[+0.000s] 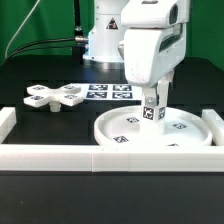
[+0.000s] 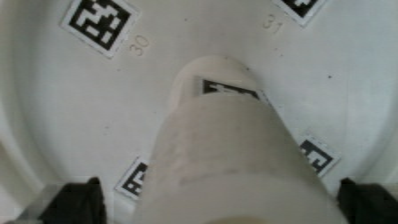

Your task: Assemble round table

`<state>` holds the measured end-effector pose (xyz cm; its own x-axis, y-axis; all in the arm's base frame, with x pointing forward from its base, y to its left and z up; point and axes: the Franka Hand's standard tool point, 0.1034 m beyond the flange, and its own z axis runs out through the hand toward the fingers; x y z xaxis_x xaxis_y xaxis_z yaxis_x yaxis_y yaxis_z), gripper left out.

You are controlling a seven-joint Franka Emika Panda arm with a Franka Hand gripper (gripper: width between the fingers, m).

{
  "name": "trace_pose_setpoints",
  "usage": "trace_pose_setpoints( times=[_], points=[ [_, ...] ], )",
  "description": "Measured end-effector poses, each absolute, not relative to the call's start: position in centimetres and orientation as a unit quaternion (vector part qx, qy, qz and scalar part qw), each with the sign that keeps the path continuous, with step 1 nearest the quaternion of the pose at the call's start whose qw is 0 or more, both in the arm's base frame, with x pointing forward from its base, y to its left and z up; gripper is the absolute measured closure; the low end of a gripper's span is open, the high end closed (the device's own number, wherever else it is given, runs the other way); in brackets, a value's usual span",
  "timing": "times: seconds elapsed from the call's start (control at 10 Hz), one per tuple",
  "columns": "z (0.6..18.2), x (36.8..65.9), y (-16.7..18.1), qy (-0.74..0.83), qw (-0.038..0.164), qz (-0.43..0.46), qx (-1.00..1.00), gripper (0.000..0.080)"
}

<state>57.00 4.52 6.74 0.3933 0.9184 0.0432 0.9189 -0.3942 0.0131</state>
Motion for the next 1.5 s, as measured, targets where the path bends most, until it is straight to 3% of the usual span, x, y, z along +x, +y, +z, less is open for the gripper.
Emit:
trace_pose_setpoints(
  times=[0.5,0.6,0.7,0.8,1.5],
  points=[
    [6.71,57.05,3.72,-0.653,-0.003,-0.017,-0.757,0.0151],
    [6.71,57.05,3.69,-0.659,-0.004,-0.016,-0.752,0.0278],
    [6.60,56.79,3.74,-0.657,-0.002,-0.013,-0.753,0.0278],
    [6.45,56.54,3.84,-0.654,0.000,-0.011,-0.757,0.0392],
    [6.43,56.53,3.80,-0.583,0.001,-0.011,-0.812,0.0390]
  ],
)
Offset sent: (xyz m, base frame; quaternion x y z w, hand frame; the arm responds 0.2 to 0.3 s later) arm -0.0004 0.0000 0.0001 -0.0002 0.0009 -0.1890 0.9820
